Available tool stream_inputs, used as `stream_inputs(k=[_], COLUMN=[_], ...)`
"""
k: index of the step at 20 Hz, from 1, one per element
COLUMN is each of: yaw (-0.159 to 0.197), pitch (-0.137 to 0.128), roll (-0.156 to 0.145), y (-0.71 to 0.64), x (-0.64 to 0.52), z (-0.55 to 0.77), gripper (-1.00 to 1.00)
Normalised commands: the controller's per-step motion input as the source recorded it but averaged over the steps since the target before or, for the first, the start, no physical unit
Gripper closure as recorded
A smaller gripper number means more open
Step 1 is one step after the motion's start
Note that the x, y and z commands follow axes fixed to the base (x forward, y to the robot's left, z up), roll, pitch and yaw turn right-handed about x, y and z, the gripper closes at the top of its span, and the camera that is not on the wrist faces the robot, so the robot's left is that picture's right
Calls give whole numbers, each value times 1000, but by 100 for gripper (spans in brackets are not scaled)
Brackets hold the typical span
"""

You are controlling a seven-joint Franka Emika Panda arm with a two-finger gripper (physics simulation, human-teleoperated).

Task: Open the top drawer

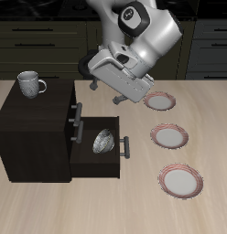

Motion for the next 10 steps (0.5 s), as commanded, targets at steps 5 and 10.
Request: stream_inputs(k=[5,10], yaw=[-13,-3], pitch=[12,27], roll=[-31,-52], y=[-108,-209], x=[55,108], z=[-42,-106], gripper=[-100,-100])
